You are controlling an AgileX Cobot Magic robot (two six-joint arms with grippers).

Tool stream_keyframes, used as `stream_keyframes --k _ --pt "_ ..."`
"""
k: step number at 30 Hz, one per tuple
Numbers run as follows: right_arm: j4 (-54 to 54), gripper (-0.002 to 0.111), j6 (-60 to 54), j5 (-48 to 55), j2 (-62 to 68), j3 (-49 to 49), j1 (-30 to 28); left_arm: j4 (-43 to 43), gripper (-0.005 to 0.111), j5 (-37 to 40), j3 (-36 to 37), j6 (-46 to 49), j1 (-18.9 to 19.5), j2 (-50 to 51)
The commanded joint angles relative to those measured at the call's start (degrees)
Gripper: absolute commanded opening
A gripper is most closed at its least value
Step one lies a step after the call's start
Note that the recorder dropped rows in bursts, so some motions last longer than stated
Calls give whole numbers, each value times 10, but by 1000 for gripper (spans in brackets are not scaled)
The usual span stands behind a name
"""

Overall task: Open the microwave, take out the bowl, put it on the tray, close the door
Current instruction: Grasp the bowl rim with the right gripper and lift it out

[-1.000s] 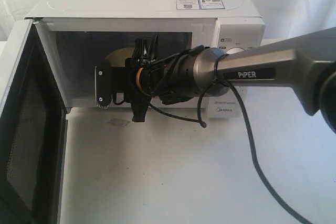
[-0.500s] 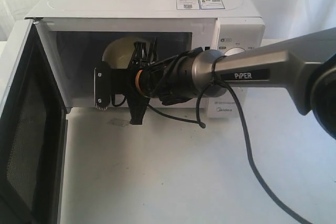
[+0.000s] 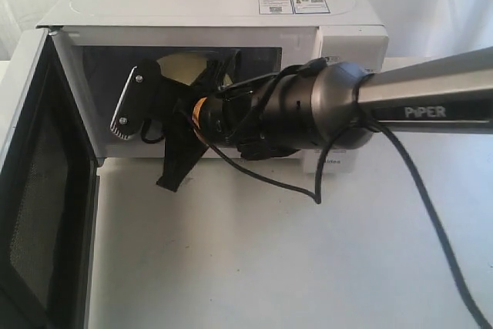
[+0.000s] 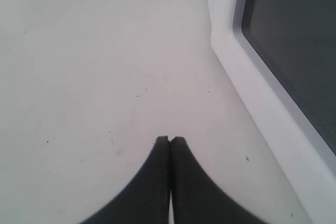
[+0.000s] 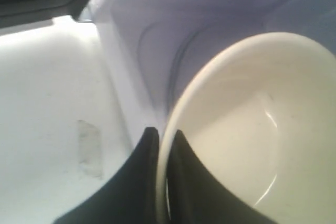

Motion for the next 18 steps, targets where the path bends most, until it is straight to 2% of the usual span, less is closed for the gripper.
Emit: stream_keyframes --k 1,6,11,14,16,18 --pt "2 0 40 -14 -55 53 19 0 0 1 3 2 2 -3" --pt "2 0 84 -84 -102 109 37 0 0 1 3 2 2 -3" --pt "-36 0 142 -102 -138 150 57 0 0 1 3 2 2 -3" --pt "-95 0 219 -158 -157 175 67 0 0 1 3 2 2 -3" --pt "-190 0 312 -214 -171 182 71 0 0 1 3 2 2 -3" --pt "-202 0 379 -268 -179 184 71 0 0 1 3 2 2 -3"
